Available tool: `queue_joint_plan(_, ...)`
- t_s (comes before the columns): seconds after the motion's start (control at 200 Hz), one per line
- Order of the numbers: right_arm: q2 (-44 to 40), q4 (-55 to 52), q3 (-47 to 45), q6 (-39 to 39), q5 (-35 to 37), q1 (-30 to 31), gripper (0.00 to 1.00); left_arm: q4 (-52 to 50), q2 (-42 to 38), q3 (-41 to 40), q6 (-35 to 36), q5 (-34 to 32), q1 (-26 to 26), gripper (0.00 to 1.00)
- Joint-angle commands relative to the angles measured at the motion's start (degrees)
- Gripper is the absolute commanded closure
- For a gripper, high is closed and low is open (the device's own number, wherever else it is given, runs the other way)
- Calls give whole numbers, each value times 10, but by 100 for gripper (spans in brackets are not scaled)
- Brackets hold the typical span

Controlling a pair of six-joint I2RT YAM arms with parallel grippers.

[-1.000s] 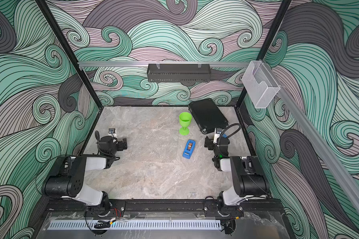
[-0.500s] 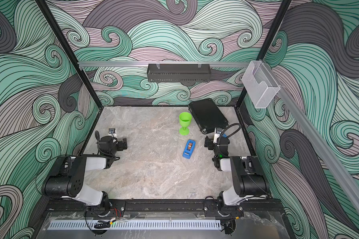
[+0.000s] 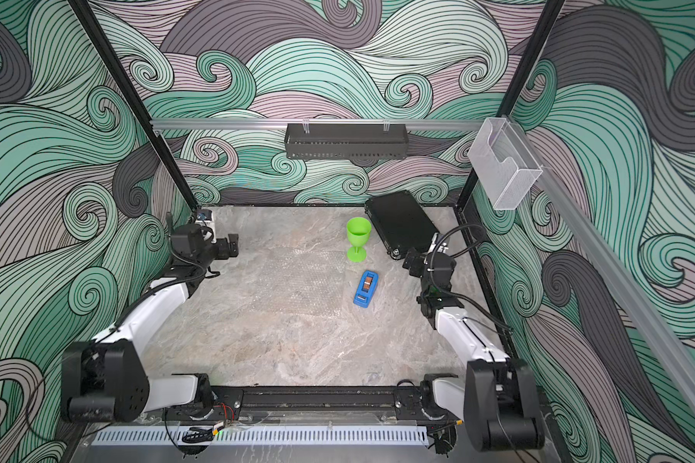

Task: Wrap wine glasses in bubble wrap
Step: Pick up the wine glass at the center of the board.

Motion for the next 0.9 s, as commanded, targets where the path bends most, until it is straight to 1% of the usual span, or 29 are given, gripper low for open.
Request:
queue_joint_plan(0.0,-47,-165,30,121,-29,-1,1,-148,-48,26,10,79,0,1)
queue_joint_plan(0.095,-63,-195,66,119,-92,0,1,-145,-77,15,12,148,-1,1)
queue_joint_plan(0.175,-49,-267,130,103,-126,5,1,-128,-79,-2,-5,189,0,1)
queue_joint_plan(0.23,-29,-325,180,82,-151,11,2,-121,-71,-12,5,211,-1,1)
queue_joint_plan(0.31,6,-409,253,54,-168,23,5,-128,-54,-10,20,212,-8,1)
queue_joint_plan(0.39,43,-451,308,28,-185,39,8,-128,-41,-7,24,215,-20,1)
queue_joint_plan(0.47,85,-480,359,13,-187,58,11,-122,-29,-11,18,234,-30,1)
queue_joint_plan(0.525,122,-495,396,3,-199,70,16,-120,-22,-12,19,255,-36,1)
queue_joint_plan(0.55,139,-503,412,-1,-204,76,19,-118,-19,-13,21,263,-38,1)
queue_joint_plan(0.705,247,-556,517,-12,-231,102,26,-122,-6,-8,43,289,-53,2)
queue_joint_plan(0.775,289,-582,561,-19,-236,112,28,-125,-4,-6,43,295,-54,1)
queue_joint_plan(0.891,344,-612,619,-24,-230,120,28,-128,-1,-6,44,306,-54,1)
